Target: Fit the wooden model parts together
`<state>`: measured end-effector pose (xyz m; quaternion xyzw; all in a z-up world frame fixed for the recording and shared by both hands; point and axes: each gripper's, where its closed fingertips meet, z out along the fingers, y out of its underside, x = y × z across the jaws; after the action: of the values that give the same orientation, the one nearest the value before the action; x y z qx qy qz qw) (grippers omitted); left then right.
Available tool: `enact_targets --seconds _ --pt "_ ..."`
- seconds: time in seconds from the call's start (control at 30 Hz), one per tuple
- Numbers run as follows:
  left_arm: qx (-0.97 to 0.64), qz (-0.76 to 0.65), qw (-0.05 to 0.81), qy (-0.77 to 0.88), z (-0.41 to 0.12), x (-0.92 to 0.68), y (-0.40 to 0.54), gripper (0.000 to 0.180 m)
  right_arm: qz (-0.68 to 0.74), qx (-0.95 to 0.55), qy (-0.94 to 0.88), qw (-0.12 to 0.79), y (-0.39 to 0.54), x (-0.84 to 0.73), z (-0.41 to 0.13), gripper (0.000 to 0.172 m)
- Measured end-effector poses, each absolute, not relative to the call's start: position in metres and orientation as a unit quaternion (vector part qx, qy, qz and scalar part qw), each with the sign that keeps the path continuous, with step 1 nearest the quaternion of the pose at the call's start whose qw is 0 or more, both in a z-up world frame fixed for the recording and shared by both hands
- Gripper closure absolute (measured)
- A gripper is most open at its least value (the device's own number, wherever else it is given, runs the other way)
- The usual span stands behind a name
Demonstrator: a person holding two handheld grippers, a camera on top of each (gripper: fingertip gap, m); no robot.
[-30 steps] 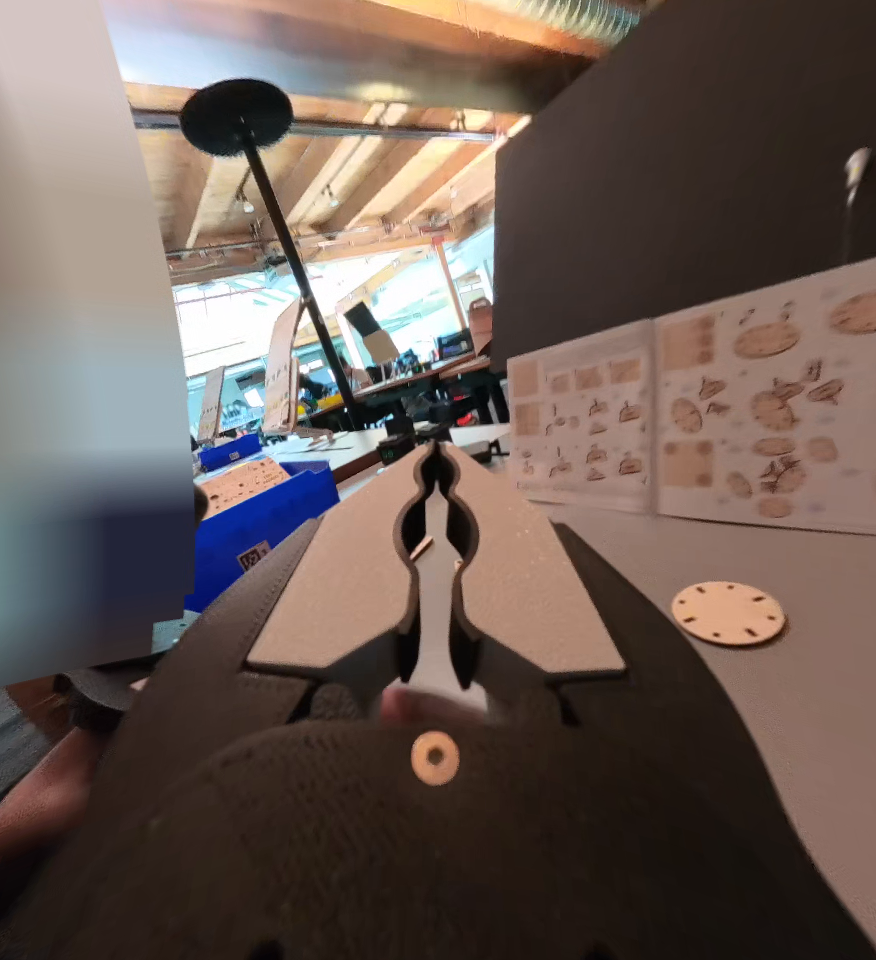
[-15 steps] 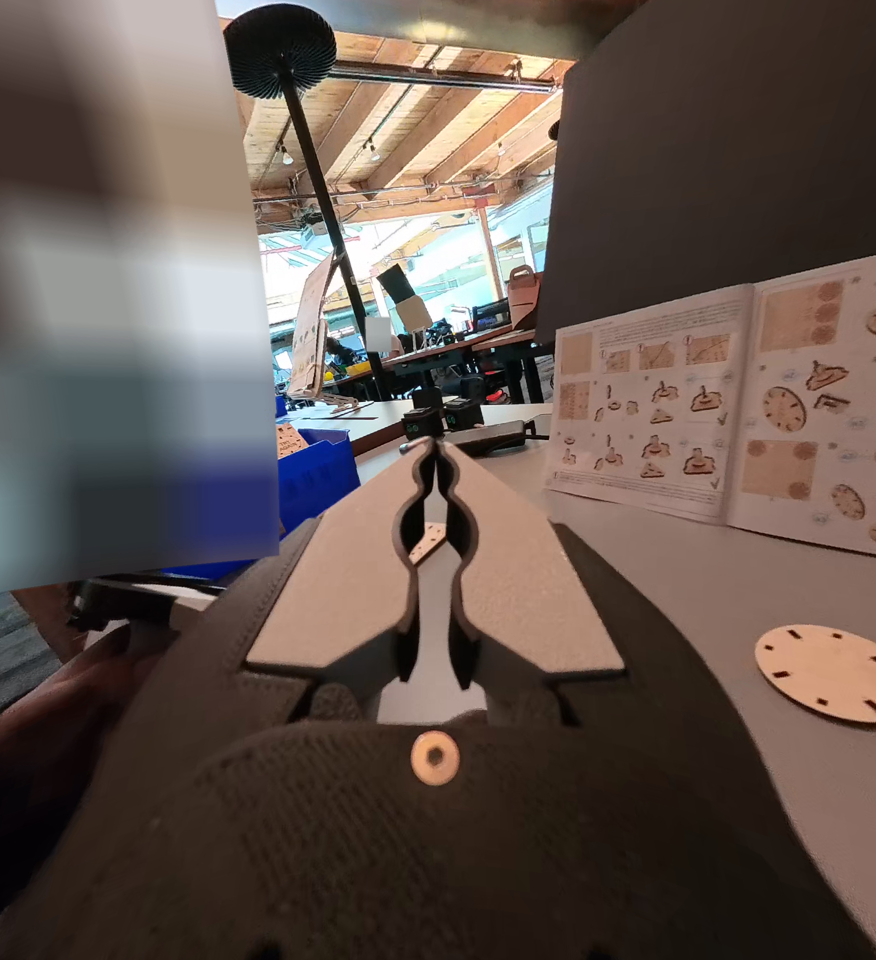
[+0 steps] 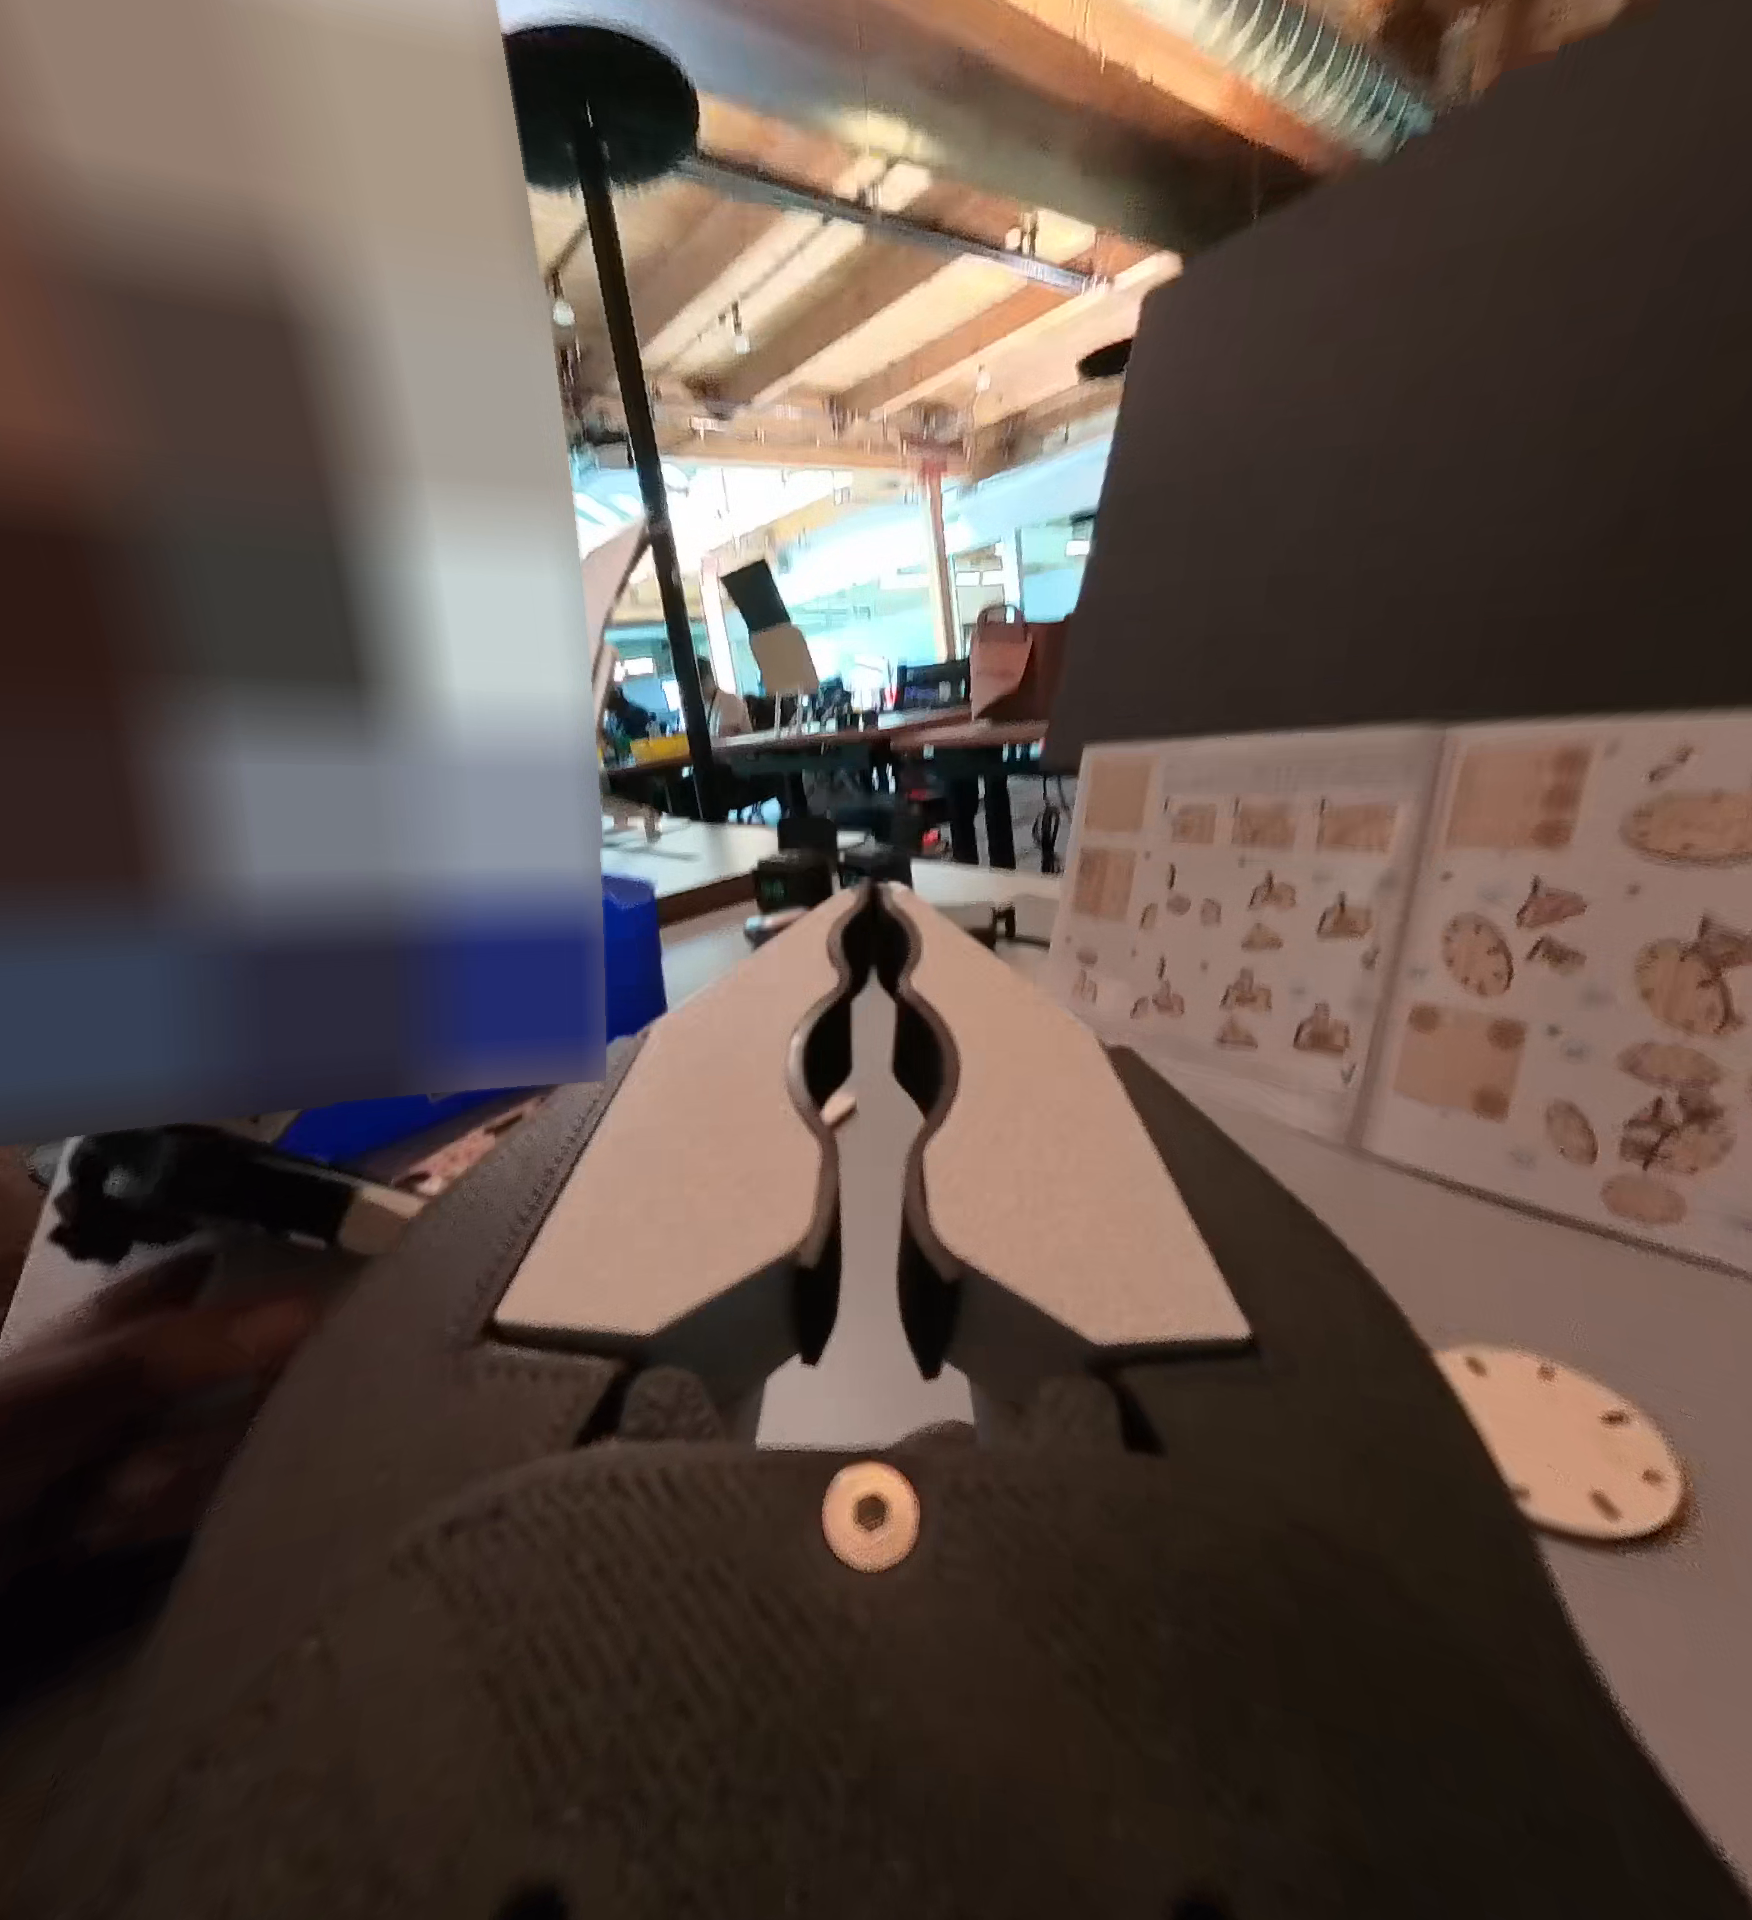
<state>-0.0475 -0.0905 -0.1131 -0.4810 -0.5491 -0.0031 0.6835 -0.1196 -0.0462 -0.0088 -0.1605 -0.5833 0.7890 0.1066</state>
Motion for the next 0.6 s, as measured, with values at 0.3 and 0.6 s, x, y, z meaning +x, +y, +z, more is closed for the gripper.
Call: enact_targets --seconds 0.3,0.6 --pt "-0.477 -0.008 0.682 -0.554 -0.115 -0.048 -0.091 0.180 0.794 -0.159 -0.577 0.107 -0.048 -0.115 -0.004 0.172" --pt "-0.473 -0.008 0.682 -0.557 -0.115 -0.049 -0.093 0.180 0.774 -0.172 -0.601 0.099 -0.051 -0.121 -0.021 0.172"
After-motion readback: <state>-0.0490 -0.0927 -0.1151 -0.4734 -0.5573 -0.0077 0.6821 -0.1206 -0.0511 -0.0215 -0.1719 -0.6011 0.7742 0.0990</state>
